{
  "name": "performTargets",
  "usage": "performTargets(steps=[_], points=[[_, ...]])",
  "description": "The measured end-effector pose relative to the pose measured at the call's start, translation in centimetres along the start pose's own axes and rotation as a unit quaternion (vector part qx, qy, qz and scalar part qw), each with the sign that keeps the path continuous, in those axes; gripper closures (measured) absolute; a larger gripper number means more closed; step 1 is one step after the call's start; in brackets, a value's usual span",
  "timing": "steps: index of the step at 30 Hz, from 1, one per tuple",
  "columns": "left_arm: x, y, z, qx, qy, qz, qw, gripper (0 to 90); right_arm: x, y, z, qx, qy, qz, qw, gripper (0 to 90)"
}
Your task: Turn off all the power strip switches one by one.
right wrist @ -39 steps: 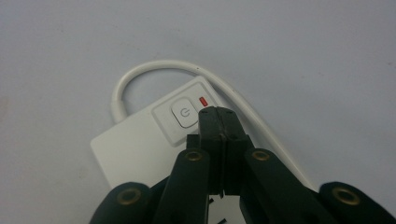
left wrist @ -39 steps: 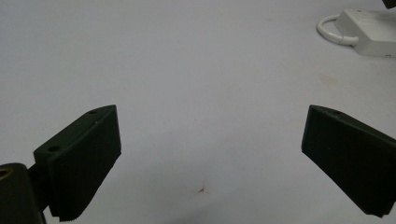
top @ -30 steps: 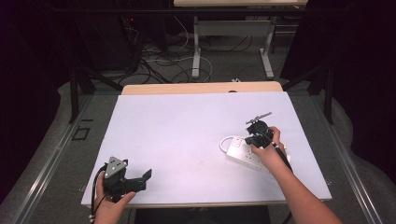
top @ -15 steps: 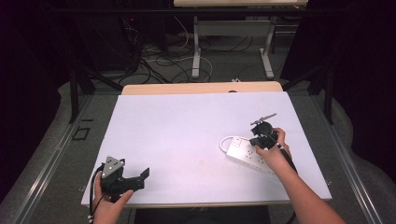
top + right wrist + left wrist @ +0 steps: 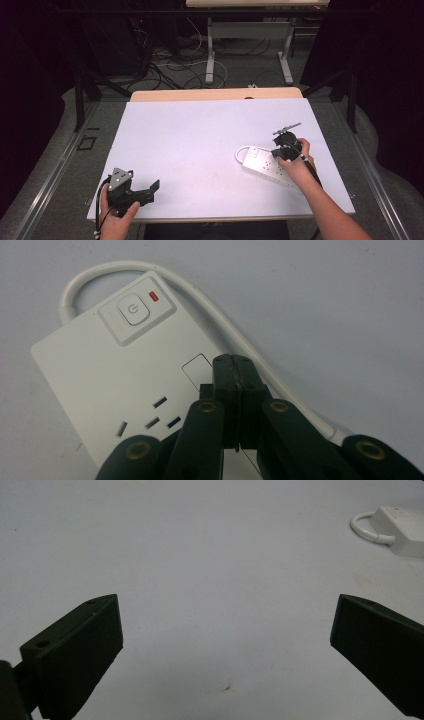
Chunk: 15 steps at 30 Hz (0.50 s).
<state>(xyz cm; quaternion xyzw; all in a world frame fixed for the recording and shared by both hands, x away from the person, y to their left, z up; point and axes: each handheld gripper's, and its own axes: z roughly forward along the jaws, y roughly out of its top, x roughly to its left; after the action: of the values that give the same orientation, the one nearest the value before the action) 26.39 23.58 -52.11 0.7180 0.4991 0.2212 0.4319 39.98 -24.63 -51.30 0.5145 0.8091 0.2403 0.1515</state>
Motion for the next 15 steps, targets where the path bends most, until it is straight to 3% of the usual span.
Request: performTargets(steps=[15], points=[[-0.07,-0.03,0.02,0.002,-0.002,0.002,1.0000,0.4,0.12,-0.18,0.06,-0.004,0.011,0.008,0.9999,90.0]])
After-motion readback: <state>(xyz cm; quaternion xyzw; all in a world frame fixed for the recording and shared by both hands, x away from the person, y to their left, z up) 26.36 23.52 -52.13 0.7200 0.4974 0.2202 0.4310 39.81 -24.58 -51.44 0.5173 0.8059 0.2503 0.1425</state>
